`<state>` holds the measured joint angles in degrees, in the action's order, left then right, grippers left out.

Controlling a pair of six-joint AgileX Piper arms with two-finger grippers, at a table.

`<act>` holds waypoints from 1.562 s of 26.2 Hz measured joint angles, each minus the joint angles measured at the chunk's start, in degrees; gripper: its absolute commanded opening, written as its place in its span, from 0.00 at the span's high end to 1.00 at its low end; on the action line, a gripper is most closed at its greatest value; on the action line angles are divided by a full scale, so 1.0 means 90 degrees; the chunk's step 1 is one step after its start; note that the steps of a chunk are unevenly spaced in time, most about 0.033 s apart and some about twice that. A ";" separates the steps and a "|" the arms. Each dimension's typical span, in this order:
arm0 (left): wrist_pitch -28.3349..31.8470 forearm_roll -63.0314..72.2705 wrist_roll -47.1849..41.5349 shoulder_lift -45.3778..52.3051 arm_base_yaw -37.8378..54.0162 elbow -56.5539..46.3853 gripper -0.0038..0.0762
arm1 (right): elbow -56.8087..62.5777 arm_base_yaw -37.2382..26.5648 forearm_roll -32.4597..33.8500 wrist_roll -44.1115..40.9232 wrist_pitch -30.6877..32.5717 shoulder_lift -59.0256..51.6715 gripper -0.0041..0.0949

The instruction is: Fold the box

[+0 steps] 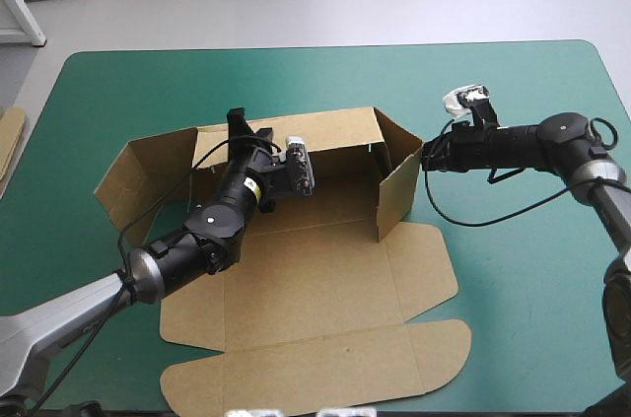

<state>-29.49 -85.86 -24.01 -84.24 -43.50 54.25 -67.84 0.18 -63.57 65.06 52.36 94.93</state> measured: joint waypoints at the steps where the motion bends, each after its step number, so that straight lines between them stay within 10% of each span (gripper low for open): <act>1: 0.0000 0.0000 0.0000 0.0000 0.0000 0.0000 0.96 | 0.0103 0.0000 -0.0033 0.0094 -0.0056 -0.0087 0.95; 16: 0.0027 -0.0006 -0.0093 0.0000 0.0000 0.0000 0.96 | 0.1387 0.0000 -0.0834 0.1271 -0.0593 -0.0935 0.91; 26: 0.0027 -0.0006 -0.0093 0.0000 0.0004 0.0000 0.96 | 0.1491 0.0000 -0.0927 0.1420 -0.0173 -0.0935 0.40; 41: 0.0074 -0.0006 -0.0045 0.0000 0.0024 0.0000 0.96 | 0.1495 0.0598 -0.1165 0.1593 -0.0098 -0.0936 0.39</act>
<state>-28.82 -85.91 -24.41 -84.24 -43.28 54.25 -54.38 5.56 -74.05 79.39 51.48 86.50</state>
